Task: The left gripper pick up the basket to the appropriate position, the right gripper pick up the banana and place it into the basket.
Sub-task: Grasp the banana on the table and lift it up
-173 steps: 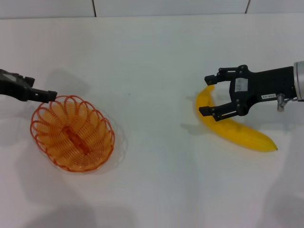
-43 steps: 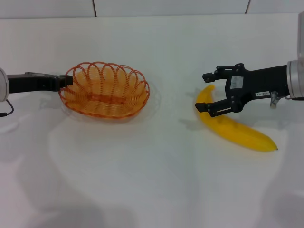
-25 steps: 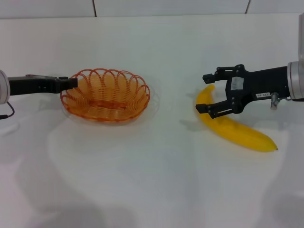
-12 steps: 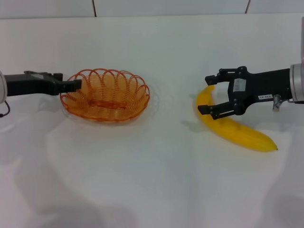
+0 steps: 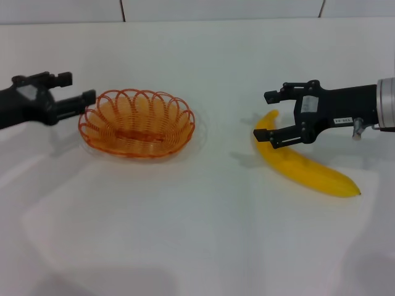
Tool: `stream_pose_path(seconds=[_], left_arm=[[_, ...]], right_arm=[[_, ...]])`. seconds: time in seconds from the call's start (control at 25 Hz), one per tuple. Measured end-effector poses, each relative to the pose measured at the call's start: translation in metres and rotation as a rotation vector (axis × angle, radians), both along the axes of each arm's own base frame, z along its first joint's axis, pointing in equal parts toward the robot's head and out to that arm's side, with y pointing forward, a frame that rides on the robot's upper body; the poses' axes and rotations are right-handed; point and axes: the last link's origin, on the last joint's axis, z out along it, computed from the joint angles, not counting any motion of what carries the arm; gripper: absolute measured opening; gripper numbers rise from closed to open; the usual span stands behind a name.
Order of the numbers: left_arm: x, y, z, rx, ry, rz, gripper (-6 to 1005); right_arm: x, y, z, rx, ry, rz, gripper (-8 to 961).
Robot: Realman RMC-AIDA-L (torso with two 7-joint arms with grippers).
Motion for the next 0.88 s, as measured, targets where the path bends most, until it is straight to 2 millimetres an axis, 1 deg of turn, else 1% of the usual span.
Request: stream_pose_path(seconds=[0.12,0.2,0.28,0.48,0.6,0.72,0.88], left_arm=[[-0.011,-0.013,0.002,0.026,0.026,-0.043,709],[-0.017,-0.018,0.002,0.032,0.037,-0.044,708],[-0.026,-0.028,0.000,0.024,0.059,-0.050,707],[-0.036,-0.045,-0.009,-0.022,0.065,-0.056,702],[-0.043,-0.052,-0.010,-0.022,0.075,-0.052,700],[-0.048,-0.058,-0.012,-0.021,0.079,-0.055,700],[-0.051,-0.060,-0.016,-0.023,0.076,-0.048,700]], right_arm=[[-0.001,0.000,-0.001,-0.002,0.002,0.001,901],[-0.002,0.000,-0.001,-0.002,0.004,0.003,900],[-0.005,0.002,-0.002,-0.002,0.005,0.010,900],[-0.010,0.005,0.000,-0.003,0.012,-0.008,900],[-0.016,0.007,0.002,-0.018,0.000,-0.023,900],[-0.022,0.004,0.004,-0.046,-0.044,-0.048,900],[-0.035,-0.008,0.007,-0.061,-0.150,-0.073,900]])
